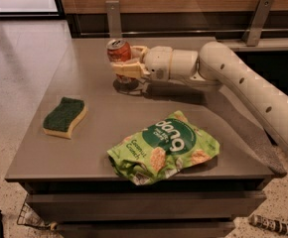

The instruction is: Place coke can upright

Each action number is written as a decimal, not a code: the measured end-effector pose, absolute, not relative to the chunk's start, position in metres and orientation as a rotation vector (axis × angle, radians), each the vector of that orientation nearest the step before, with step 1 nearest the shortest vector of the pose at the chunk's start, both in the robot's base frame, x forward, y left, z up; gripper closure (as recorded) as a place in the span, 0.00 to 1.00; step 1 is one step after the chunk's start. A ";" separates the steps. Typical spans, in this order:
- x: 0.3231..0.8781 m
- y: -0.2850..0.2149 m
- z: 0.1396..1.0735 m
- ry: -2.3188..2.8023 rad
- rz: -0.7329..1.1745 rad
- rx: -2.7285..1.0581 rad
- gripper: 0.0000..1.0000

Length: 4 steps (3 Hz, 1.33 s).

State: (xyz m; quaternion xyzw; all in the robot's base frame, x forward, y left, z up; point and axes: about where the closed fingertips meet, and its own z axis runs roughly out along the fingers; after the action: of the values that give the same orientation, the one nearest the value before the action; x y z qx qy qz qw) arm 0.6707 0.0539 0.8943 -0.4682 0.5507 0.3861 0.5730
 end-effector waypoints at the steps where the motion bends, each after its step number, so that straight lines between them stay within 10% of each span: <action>1: 0.685 0.046 0.895 1.300 0.897 -1.083 1.00; 4: 0.698 0.046 0.858 1.371 0.956 -1.059 1.00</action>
Offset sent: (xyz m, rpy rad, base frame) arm 0.0289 -0.0333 -0.0098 -0.0289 0.0355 -0.0578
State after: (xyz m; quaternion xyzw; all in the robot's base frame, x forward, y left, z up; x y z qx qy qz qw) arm 0.6976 0.0465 0.8578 -0.4474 0.5791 0.4038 0.5491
